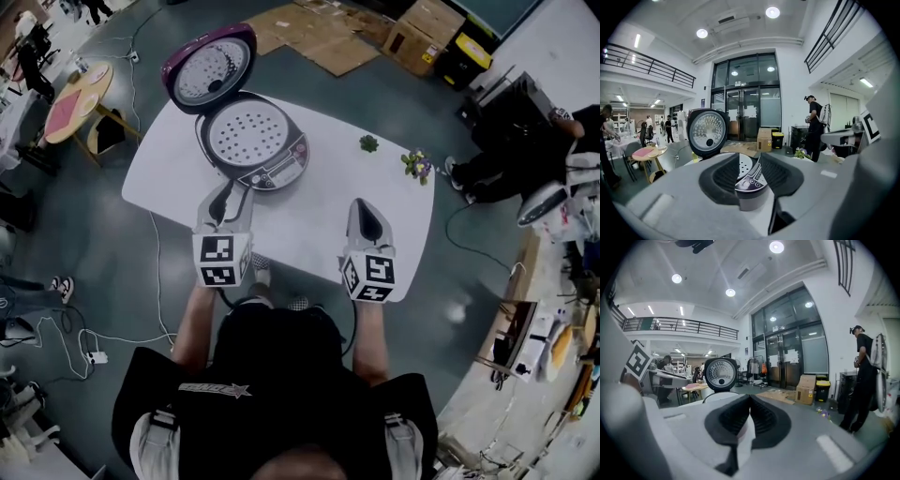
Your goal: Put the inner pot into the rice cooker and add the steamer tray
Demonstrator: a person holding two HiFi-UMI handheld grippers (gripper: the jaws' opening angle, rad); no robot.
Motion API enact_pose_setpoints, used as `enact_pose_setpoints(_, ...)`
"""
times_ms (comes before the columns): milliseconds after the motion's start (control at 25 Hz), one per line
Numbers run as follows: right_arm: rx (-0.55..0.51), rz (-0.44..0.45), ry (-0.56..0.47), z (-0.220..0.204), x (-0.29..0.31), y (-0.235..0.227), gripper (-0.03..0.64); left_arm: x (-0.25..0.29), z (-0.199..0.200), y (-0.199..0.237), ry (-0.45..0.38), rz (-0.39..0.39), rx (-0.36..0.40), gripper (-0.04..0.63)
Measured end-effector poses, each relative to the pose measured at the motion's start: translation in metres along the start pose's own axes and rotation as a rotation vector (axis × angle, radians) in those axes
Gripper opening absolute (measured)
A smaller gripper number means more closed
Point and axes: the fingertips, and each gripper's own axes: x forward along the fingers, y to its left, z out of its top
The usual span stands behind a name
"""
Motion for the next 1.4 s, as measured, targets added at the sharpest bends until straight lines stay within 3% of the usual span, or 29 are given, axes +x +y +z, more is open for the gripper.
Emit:
enact_pose_setpoints(520,0.026,-0.057,-0.017,-0.015,-0.078,-0.01,0.006,-0.043,-0.014,-0.064,-0.01,-0.066,0.01,0.053)
enact_pose_setpoints(1400,0.017,-0.044,-0.029,-0.01,-0.082,-0.014,0.006,-0.042,-0.003,-0.073,-0.021,-0.069,0.029,0.026)
